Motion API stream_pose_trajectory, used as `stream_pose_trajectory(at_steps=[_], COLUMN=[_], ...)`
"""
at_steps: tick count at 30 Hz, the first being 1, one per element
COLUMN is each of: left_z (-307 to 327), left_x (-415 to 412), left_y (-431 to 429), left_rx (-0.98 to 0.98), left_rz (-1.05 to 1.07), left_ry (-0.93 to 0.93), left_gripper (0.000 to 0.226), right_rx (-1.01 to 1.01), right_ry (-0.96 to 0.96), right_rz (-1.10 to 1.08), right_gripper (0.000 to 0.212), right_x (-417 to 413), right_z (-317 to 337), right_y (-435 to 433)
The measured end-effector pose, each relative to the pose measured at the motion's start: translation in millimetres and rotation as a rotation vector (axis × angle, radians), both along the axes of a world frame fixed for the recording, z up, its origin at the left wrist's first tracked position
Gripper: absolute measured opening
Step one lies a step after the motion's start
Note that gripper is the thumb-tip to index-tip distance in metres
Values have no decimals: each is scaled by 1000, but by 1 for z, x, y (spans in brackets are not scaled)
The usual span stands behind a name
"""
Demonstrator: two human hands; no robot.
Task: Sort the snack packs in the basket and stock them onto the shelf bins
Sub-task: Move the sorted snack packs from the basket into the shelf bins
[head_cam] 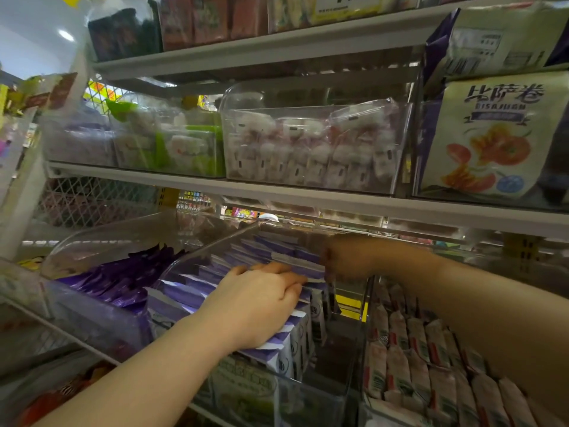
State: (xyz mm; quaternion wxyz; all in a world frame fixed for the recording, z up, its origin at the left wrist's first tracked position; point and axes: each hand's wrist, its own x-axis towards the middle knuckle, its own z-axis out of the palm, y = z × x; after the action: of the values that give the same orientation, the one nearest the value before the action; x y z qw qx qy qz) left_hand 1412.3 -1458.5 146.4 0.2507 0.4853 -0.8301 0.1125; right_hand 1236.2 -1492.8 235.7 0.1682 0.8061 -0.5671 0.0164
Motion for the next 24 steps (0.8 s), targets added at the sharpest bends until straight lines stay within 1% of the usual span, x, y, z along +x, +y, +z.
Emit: stream_pose_trajectory(at_steps=[3,4,6,7,8,9,11,13,15,17,18,20,22,24], left_z=[4,7,13,15,16,16,12,7,3,-1,-4,-14,-33,-61], left_x=[0,1,4,7,10,14,19,20,20,21,22,24,25,26], left_y=[7,11,18,22,25,28,33,37,40,45,47,57,70,85], left_rx=[-49,-84,-139,-149,-147,-135,-113,-106,-114,-149,-179,-261,-354,-445], left_rz=[-8,-2,21,32,43,49,52,34,14,-5,-28,-102,-169,-190], left_ry=[87,126,185,201,207,204,183,172,180,233,298,469,619,717], left_gripper=[41,39,34,33,33,33,37,40,42,42,40,35,34,29], right_rx=[-184,-162,58,164,226,255,263,263,261,176,84,-166,-365,-432], right_ry=[-40,-35,9,61,132,188,239,260,229,150,113,25,-108,-160], right_rz=[26,30,-2,-25,-32,-26,-16,-35,-50,-28,-11,49,180,312], right_gripper=[19,18,20,22,24,28,31,31,30,25,23,21,17,14], right_x=[-5,-5,2,7,14,20,29,33,30,25,22,19,23,35], right_z=[8,9,7,4,0,-3,-8,-11,-9,-4,-1,-1,-15,-42], right_y=[25,33,45,47,47,45,40,41,46,60,68,89,113,138])
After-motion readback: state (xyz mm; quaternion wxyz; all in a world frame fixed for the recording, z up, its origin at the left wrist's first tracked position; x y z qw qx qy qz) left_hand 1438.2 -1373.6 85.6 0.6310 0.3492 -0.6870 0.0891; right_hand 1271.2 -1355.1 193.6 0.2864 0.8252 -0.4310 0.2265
